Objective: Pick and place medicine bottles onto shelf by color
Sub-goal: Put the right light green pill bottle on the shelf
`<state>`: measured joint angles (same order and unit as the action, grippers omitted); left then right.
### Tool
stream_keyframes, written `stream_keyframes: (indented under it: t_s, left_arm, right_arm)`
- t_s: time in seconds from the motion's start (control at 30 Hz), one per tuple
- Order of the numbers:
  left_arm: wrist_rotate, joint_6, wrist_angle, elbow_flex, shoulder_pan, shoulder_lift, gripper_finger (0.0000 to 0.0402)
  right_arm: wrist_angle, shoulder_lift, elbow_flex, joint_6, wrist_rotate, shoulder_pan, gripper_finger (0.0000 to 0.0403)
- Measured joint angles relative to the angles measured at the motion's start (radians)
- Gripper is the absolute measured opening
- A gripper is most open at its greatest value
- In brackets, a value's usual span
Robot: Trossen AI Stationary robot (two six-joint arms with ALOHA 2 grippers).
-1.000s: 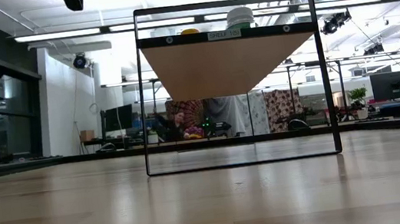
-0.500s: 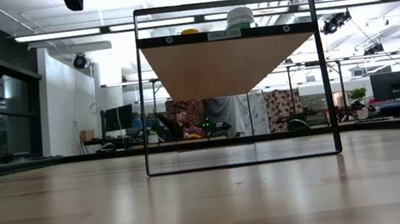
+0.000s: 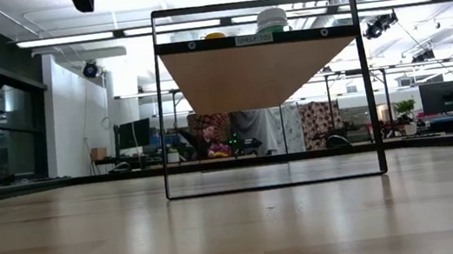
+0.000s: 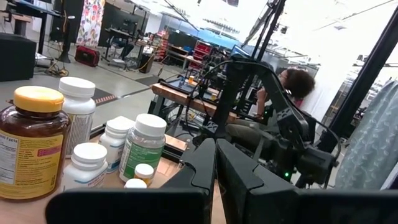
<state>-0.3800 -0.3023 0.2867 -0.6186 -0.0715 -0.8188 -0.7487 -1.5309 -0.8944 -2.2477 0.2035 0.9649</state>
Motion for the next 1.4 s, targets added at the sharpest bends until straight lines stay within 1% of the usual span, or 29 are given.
stream_keyframes:
  t_s: [0.1, 0.2, 0.3, 0.53, 0.6, 0.7, 0.77, 0.87, 1.03, 1.13, 1.23, 1.33, 1.4]
  left_arm:
    - [-0.007, 0.000, 0.000, 0.000, 0.000, 0.000, 0.0005]
    - [-0.017, 0.000, 0.000, 0.000, 0.000, 0.000, 0.0006]
    - [-0.027, 0.000, 0.000, 0.000, 0.000, 0.000, 0.0005]
    - [-0.028, 0.000, 0.000, 0.000, 0.000, 0.000, 0.0006]
    - [-0.028, 0.000, 0.000, 0.000, 0.000, 0.000, 0.0005]
    - [-0.028, 0.000, 0.000, 0.000, 0.000, 0.000, 0.0005]
    - [-0.028, 0.000, 0.000, 0.000, 0.000, 0.000, 0.0006]
    - [-0.028, 0.000, 0.000, 0.000, 0.000, 0.000, 0.0005]
    - [-0.028, 0.000, 0.002, 0.000, 0.000, 0.000, 0.0005]
    - [-0.028, 0.004, 0.002, 0.000, 0.000, 0.000, 0.0005]
    - [-0.028, 0.025, 0.002, 0.000, 0.000, 0.000, 0.0005]
    - [-0.028, 0.026, 0.002, 0.000, 0.000, 0.000, 0.0005]
    - [-0.028, 0.026, 0.003, 0.000, 0.000, 0.000, 0.0005]
  right_arm:
    - [-0.001, -0.022, 0.000, -0.007, 0.000, -0.002, 0.0282]
    - [-0.001, -0.035, 0.000, -0.007, 0.001, -0.003, 0.0262]
    - [-0.006, -0.036, 0.000, -0.019, 0.007, -0.003, 0.0230]
    - [-0.011, -0.036, 0.000, -0.025, 0.015, -0.003, 0.0137]
    - [-0.010, -0.036, 0.000, -0.024, 0.014, -0.003, 0.0116]
    - [-0.008, -0.033, 0.000, -0.020, 0.015, -0.003, 0.0097]
    - [0.000, -0.029, 0.000, 0.000, 0.016, -0.003, 0.0092]
    - [0.007, -0.001, 0.000, 0.026, 0.035, -0.003, 0.0097]
    - [0.010, 0.119, 0.000, 0.090, 0.023, -0.009, 0.0103]
    - [0.047, 0.215, 0.000, 0.180, -0.034, -0.032, 0.0097]
    - [0.148, 0.303, 0.000, 0.306, -0.131, -0.081, 0.0094]
    - [0.289, 0.371, 0.000, 0.467, -0.220, -0.160, 0.0095]
    - [0.371, 0.403, -0.002, 0.584, -0.248, -0.230, 0.0095]
